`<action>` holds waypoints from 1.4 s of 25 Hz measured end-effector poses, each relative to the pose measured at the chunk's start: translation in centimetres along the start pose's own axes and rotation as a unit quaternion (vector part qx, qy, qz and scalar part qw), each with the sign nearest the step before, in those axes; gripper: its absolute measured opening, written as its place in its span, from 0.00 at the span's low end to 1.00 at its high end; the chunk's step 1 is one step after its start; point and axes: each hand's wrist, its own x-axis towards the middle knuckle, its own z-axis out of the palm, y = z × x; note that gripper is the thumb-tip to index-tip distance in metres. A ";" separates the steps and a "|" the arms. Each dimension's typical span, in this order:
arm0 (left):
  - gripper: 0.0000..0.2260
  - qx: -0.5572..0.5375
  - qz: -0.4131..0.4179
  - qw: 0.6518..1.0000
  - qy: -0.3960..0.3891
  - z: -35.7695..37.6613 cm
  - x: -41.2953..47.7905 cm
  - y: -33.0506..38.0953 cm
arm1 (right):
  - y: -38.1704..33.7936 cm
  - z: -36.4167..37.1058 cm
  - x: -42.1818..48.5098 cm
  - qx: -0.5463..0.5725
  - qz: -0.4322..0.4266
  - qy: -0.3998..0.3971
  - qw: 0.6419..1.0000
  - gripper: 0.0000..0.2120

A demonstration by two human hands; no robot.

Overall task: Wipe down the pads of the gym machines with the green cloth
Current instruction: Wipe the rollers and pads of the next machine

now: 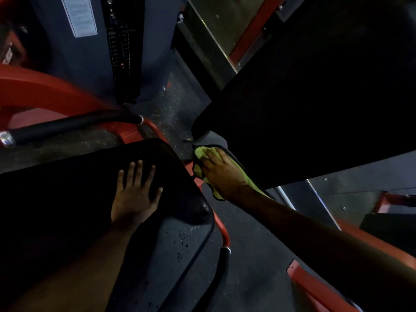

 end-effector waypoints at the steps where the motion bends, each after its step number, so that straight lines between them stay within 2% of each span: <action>1: 0.33 0.000 0.000 1.000 0.003 0.1 0.1 0.0 | 0.3 0.0 -0.1 -0.009 -0.001 0.000 1.000 0.39; 8: 0.33 -0.006 0.002 1.000 0.007 0.2 0.2 0.1 | 2.4 0.3 -9.5 0.063 0.069 0.109 0.990 0.31; 12: 0.33 0.003 0.001 1.000 0.002 0.2 0.2 0.1 | 2.6 0.4 -12.3 0.074 0.082 0.089 0.990 0.33; 15: 0.33 0.008 0.000 1.000 0.009 0.2 0.3 0.1 | 2.6 -0.3 -11.1 0.093 0.101 0.073 0.988 0.32; 19: 0.34 0.017 -0.003 1.000 0.022 0.7 0.2 0.0 | 5.5 -3.8 -6.1 0.096 0.155 0.149 0.972 0.26; 22: 0.34 0.010 -0.006 1.000 0.028 1.0 0.0 -0.1 | 8.6 -6.0 -3.8 0.073 0.170 0.152 0.971 0.25; 28: 0.34 -0.001 -0.009 0.999 0.041 1.4 0.2 -0.1 | 6.4 -4.6 -0.3 0.013 0.017 0.036 0.999 0.25; 32: 0.34 -0.015 -0.020 0.999 0.028 0.6 0.2 0.2 | 9.8 -7.9 0.2 0.018 0.083 0.086 0.993 0.26; 35: 0.31 -0.136 -0.120 0.983 0.025 -0.4 2.6 3.4 | 12.0 -9.7 -1.9 0.046 0.142 0.121 0.981 0.22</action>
